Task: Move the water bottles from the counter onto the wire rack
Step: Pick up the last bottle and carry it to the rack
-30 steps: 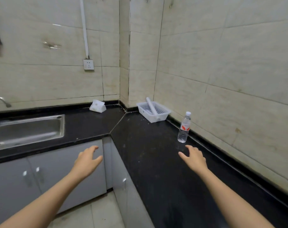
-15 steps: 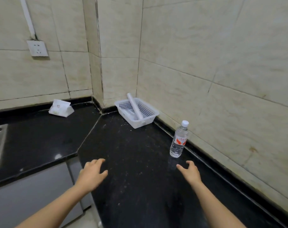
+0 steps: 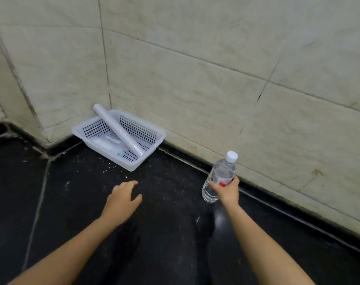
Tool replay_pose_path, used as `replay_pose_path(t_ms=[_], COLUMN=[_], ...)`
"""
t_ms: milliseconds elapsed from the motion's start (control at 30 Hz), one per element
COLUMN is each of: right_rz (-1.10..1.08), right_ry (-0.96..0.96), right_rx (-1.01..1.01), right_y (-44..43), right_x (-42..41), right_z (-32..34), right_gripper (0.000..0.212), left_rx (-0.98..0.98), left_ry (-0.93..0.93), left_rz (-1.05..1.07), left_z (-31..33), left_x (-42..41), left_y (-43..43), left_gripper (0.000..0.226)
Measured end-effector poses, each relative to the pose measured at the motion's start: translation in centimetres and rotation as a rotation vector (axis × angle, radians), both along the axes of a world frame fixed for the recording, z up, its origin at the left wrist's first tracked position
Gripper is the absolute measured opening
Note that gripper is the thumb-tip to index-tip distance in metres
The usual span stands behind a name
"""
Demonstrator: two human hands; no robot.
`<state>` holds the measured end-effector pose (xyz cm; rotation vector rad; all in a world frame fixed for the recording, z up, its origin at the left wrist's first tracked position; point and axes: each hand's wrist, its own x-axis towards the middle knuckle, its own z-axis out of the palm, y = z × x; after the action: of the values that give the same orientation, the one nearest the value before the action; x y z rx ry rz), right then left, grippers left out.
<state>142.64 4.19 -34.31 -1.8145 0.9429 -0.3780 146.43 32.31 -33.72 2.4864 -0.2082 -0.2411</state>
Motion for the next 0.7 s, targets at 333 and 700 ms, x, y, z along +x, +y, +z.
replay_pose_path(t_ms=[333,700], right_rz=[-0.279,-0.334], right_ry=[0.069,0.111], right_rx=[-0.034,0.024], right_y=[1.8,1.2], right_x=[1.6,-14.6], right_z=[-1.1,-1.4], right_gripper=[0.066,0.059], left_rx=[-0.145,-0.186], left_ry=[0.051,0.053], left_rz=[-0.139,-0.510], left_z=[-0.8,1.9], left_x=[7.0,-0.5], left_y=[1.6,-9.4], left_gripper=[0.046,0.044])
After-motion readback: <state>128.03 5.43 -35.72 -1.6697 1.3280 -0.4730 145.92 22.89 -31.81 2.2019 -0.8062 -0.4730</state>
